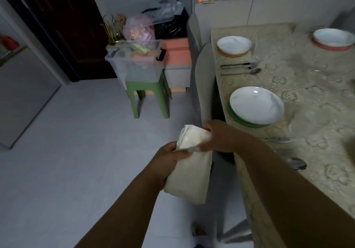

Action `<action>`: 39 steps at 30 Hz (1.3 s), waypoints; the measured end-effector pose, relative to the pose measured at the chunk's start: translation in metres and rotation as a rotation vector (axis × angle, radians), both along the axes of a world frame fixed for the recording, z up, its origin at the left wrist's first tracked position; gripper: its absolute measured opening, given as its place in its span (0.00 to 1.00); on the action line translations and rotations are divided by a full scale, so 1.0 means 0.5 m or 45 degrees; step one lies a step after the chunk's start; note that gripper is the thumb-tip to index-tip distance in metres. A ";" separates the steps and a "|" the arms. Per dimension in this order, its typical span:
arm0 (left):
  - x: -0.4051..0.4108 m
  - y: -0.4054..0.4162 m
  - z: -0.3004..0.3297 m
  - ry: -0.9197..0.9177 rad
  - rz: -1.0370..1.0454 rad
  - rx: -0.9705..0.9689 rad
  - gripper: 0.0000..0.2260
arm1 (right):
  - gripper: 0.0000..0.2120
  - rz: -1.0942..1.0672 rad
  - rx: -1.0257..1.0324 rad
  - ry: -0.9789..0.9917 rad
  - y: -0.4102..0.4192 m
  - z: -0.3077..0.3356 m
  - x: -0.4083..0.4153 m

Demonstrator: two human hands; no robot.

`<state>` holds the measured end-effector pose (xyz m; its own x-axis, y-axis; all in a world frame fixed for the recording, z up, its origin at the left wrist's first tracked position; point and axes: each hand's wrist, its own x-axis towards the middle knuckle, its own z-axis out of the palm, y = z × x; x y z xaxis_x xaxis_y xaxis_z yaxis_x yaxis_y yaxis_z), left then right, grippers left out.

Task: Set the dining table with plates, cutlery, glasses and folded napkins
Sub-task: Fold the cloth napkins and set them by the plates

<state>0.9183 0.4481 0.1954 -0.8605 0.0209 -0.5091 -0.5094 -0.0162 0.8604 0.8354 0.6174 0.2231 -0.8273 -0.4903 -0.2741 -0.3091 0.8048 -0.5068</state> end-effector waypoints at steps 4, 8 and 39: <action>-0.116 -0.010 0.037 0.054 -0.077 0.051 0.13 | 0.29 -0.175 -0.138 -0.041 0.004 0.043 -0.082; -0.239 0.014 0.076 0.063 -0.044 0.189 0.19 | 0.28 -0.304 -0.303 -0.092 0.026 0.083 -0.188; -0.887 0.227 0.126 0.088 -1.043 0.111 0.15 | 0.18 -2.218 -1.512 0.624 0.160 0.063 -0.457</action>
<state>0.4748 0.5616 0.2584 -0.5845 0.6924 -0.4230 -0.3349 0.2690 0.9030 0.6070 0.6976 0.2544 -0.3982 0.9003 -0.1757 -0.0353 -0.2065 -0.9778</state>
